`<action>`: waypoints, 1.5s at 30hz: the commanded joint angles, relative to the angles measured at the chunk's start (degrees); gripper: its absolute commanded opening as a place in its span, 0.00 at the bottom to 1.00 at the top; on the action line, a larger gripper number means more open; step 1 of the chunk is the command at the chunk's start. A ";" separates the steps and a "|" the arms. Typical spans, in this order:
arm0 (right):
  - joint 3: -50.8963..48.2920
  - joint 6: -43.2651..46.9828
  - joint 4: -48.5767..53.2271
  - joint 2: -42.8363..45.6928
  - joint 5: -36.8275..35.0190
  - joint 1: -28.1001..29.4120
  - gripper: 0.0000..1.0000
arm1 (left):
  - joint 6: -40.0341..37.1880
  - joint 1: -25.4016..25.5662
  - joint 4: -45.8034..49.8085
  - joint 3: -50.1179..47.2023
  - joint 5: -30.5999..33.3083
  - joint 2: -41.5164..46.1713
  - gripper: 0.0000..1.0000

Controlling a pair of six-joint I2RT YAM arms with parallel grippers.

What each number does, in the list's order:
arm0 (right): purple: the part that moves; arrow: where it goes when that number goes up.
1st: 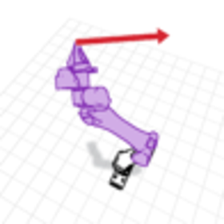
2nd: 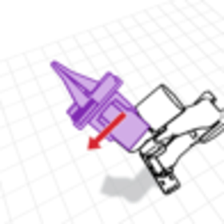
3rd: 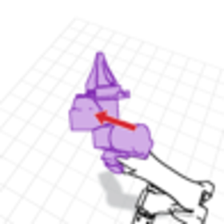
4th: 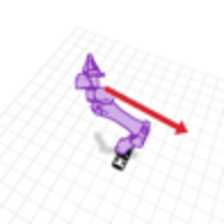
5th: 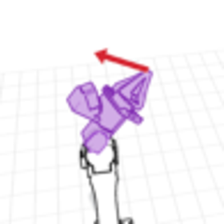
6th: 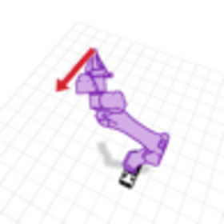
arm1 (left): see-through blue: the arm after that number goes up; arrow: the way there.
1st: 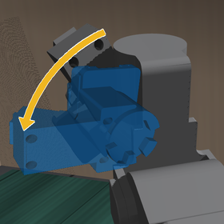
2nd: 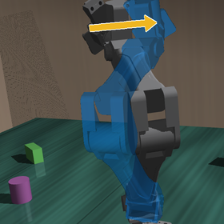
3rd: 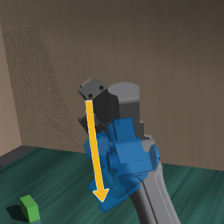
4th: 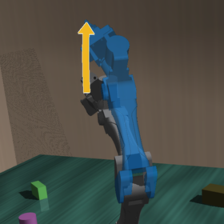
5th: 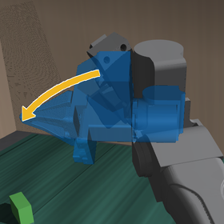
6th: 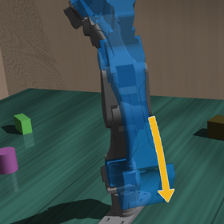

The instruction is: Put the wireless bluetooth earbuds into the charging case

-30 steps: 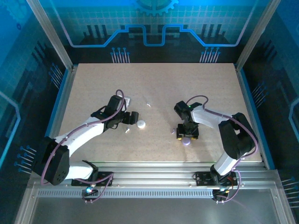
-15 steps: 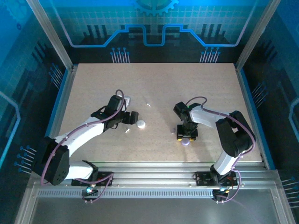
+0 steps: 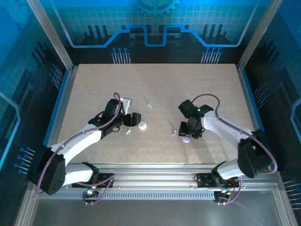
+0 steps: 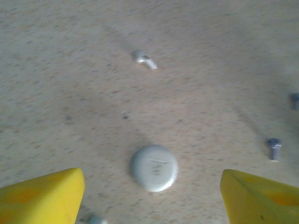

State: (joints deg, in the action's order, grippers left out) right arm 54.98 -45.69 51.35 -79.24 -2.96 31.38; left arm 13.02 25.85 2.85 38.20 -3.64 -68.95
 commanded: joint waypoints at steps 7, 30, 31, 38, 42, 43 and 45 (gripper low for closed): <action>-0.04 -12.15 -12.67 11.34 2.62 3.43 0.39 | -5.56 7.17 -30.32 -13.29 -16.63 7.52 0.73; 2.29 -19.08 -30.84 11.83 -5.28 18.55 0.38 | -5.39 16.13 -60.02 -15.97 -20.83 -3.66 0.67; 2.21 -19.11 -31.12 11.83 -5.45 18.85 0.38 | -4.61 16.17 -60.96 -16.17 -19.98 -3.72 0.65; 1.64 -19.09 -31.15 12.65 -7.31 20.52 0.38 | -1.76 16.13 -62.67 -15.37 -19.04 -3.91 0.52; 1.43 -18.82 -30.44 13.13 -8.40 21.08 0.38 | 0.45 16.11 -63.77 -16.00 -16.49 -3.48 0.43; 1.27 -18.82 -30.48 13.31 -8.70 21.17 0.38 | 0.81 16.16 -64.23 -16.26 -16.00 -3.39 0.43; 1.09 -18.73 -30.44 13.59 -8.82 21.24 0.38 | 1.54 16.16 -64.64 -16.55 -15.46 -3.13 0.43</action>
State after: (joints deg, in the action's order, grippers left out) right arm 56.58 -64.16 21.76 -66.78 -9.72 51.55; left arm 12.45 41.54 -56.90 21.28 -20.49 -72.49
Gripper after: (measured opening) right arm 0.424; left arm 0.431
